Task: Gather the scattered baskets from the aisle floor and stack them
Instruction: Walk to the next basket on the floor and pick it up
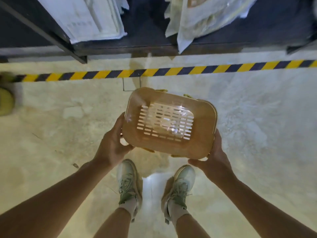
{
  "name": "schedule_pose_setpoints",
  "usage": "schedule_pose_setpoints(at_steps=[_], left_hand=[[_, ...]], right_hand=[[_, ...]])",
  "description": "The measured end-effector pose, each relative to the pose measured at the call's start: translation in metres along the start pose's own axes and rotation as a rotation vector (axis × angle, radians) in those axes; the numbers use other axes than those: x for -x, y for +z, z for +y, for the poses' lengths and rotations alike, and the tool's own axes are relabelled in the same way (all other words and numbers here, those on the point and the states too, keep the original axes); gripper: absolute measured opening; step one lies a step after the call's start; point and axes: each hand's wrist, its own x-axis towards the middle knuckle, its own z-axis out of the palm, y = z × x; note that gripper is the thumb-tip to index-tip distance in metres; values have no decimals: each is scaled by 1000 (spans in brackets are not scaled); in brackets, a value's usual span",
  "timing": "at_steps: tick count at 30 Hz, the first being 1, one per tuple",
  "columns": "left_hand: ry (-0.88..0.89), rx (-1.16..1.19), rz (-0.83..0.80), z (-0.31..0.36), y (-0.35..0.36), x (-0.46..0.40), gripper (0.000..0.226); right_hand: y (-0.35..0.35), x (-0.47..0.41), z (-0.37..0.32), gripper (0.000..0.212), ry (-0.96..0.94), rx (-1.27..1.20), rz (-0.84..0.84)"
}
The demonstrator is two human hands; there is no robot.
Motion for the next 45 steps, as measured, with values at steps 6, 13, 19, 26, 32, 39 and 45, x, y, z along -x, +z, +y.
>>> schedule_pose_setpoints(at_steps=[6,13,19,26,32,39,45], left_hand=[[112,88,97,137,-97,81,108],[130,198,172,267,-207,204,102],[206,260,327,326,-276,319,108],[158,328,583,302,-331,419,110],[153,338,768,259,-376,495,111],[120,429,974,179,-425,580,115],[47,464,1083,111,-470,635,118]], right_hand=[[-86,89,-140,124,-154,25,-40],[-166,209,-301,124,-340,46,-121],[-174,282,-402,125,-515,76,-270],[-125,320,-495,124,-719,119,-452],[-38,346,-557,125,-824,205,-602],[99,382,-613,124,-887,328,-781],[212,432,-653,121,-983,343,-877]])
